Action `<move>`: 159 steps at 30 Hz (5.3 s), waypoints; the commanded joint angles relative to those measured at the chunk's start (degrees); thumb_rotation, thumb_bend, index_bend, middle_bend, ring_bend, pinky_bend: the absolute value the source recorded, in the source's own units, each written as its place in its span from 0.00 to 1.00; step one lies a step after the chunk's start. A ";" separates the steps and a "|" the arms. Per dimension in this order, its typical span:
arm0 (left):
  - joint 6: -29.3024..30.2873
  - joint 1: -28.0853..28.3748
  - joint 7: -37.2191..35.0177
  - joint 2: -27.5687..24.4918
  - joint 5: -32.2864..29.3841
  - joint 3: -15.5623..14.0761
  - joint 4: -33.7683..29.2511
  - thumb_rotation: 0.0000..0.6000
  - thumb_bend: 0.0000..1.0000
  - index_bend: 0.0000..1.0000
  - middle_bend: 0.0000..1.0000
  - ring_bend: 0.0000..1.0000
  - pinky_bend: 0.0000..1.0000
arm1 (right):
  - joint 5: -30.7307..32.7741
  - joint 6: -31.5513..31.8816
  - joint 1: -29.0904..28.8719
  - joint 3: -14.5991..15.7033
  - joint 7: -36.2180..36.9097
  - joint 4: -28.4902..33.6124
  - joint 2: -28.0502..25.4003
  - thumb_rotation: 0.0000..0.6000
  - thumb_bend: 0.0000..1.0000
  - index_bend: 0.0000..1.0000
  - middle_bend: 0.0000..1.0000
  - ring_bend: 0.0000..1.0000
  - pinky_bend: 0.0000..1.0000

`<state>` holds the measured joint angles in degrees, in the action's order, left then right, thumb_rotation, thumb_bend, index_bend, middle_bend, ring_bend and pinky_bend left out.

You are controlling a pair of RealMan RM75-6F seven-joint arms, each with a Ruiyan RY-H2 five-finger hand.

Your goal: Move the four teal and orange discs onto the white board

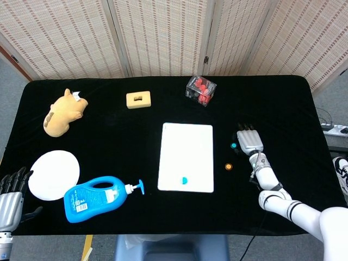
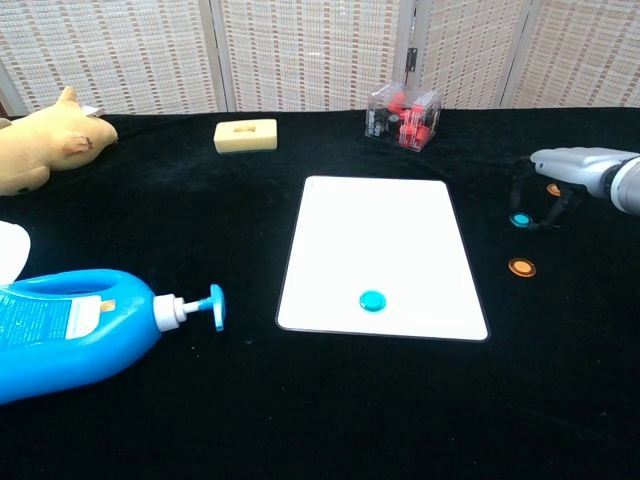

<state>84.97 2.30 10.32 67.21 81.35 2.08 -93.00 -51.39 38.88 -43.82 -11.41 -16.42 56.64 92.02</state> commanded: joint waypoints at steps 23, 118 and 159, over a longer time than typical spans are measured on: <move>-0.26 -0.12 -0.53 0.08 -0.43 -0.07 0.49 1.00 0.16 0.12 0.05 0.08 0.00 | -1.42 0.64 -0.08 0.34 0.49 0.53 -0.11 1.00 0.42 0.53 0.14 0.03 0.00; -0.90 0.47 0.17 -0.62 0.45 -0.40 -1.73 1.00 0.16 0.12 0.04 0.08 0.00 | -20.41 13.29 9.07 10.47 4.53 22.22 -11.15 1.00 0.42 0.34 0.11 0.02 0.00; -0.76 -0.13 -1.38 -0.64 0.20 -0.78 -0.57 1.00 0.16 0.11 0.04 0.07 0.00 | -20.57 11.29 7.38 6.17 5.82 22.98 -10.42 1.00 0.44 0.49 0.14 0.03 0.00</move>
<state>84.18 2.20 8.96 66.59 81.54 1.31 -93.57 -71.70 50.37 -35.80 -4.30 -11.52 78.04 82.45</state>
